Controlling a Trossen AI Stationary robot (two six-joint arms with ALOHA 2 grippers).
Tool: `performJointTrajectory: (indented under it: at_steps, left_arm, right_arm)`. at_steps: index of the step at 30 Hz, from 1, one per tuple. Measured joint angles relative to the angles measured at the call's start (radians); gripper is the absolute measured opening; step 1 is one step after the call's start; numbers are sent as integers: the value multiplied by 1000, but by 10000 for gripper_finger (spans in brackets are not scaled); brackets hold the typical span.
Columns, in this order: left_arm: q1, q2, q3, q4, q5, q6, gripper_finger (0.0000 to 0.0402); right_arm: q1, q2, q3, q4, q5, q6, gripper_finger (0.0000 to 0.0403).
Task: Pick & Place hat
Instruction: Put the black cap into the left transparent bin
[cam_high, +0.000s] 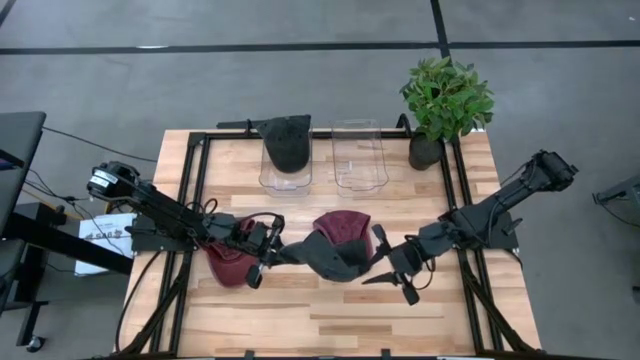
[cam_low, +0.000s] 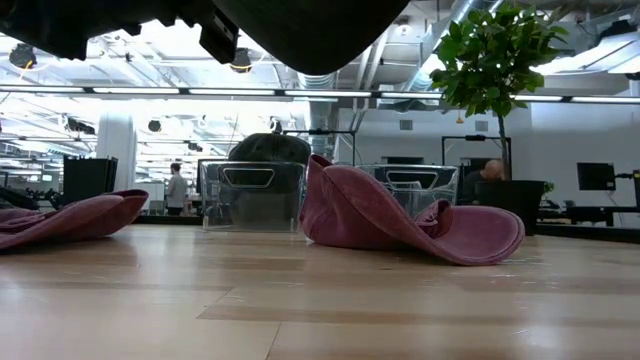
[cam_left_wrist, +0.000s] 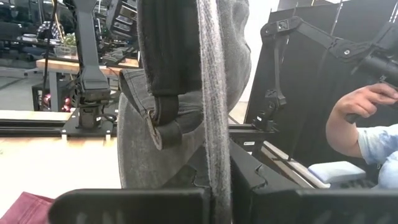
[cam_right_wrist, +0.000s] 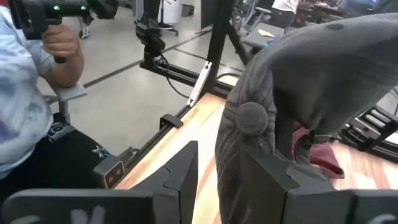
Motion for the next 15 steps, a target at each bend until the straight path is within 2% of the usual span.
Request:
performJointTrajectory:
  at_steps: [7, 15]
  left_arm:
    - [0, 0, 0, -8, 0, -1, 15]
    - [0, 0, -22, -5, 1, -28, 15]
  right_arm:
    - [1, 0, 0, 1, 12, 9, 109]
    - [3, 0, 0, -66, 81, 11, 109]
